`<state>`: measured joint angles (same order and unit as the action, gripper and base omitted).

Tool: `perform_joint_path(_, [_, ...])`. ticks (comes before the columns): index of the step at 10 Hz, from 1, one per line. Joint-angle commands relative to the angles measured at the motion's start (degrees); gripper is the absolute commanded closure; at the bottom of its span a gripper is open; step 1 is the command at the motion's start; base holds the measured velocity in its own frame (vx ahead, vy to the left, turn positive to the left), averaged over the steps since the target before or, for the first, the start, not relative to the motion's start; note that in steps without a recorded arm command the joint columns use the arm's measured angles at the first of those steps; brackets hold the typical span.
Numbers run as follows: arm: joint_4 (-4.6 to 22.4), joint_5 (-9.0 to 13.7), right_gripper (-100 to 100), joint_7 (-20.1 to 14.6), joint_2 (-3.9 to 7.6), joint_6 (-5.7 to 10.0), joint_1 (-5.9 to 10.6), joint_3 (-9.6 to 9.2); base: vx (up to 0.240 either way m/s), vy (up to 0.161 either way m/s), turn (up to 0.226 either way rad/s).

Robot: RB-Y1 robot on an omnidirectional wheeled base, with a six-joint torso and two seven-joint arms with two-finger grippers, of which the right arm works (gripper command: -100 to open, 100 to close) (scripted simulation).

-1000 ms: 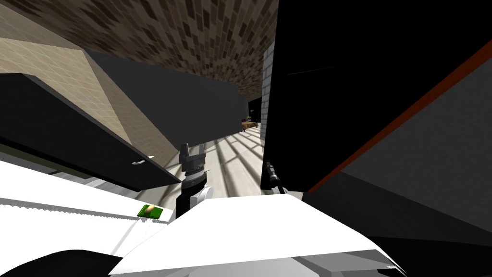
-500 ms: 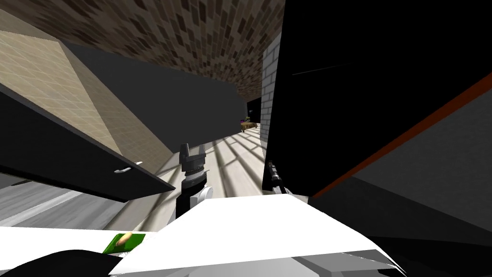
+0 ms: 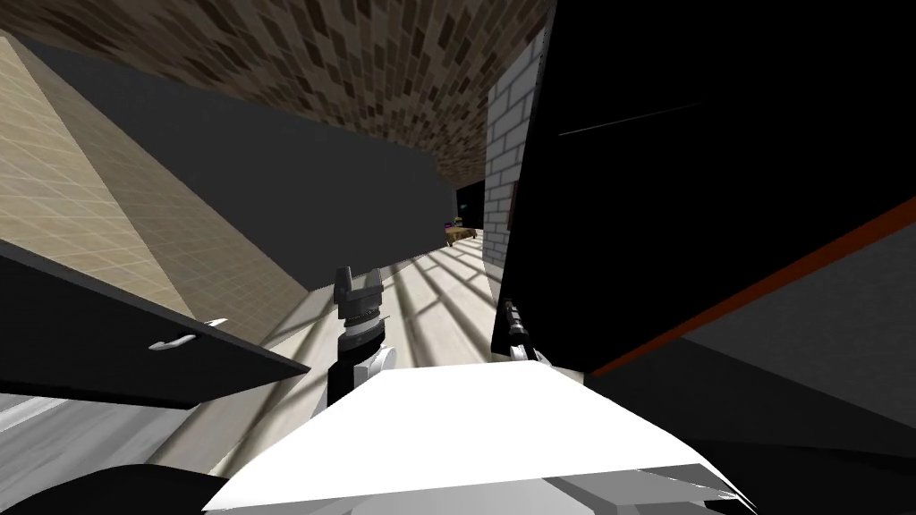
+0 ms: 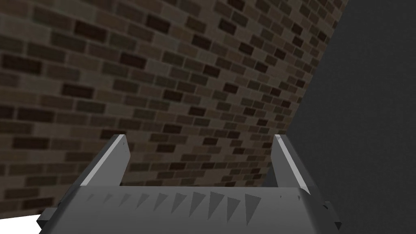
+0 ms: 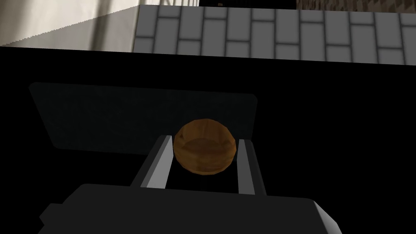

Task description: Push the door open

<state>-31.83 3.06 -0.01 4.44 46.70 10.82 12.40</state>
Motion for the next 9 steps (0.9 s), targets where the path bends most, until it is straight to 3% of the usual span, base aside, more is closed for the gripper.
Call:
perform_joint_path(1, [0.2, 0.7, 100, 0.3, 0.30, 0.14, 0.46, 1.07, 0.188, 0.057, -0.050])
perform_joint_path(3, [0.3, 0.7, 100, 0.4, 0.11, 0.09, 0.21, 1.14, 0.134, 0.033, -0.036])
perform_joint_path(7, [0.1, 2.4, 100, 1.4, 1.02, 0.07, 0.05, 3.90, 0.200, 0.043, -0.052])
perform_joint_path(8, [1.7, 2.4, 100, 1.4, 1.02, 0.07, 0.05, 3.90, 0.186, 0.028, -0.026])
perform_joint_path(9, [0.1, 2.4, 100, 1.4, 1.02, 0.07, 0.05, 3.90, 0.071, -0.012, 0.000])
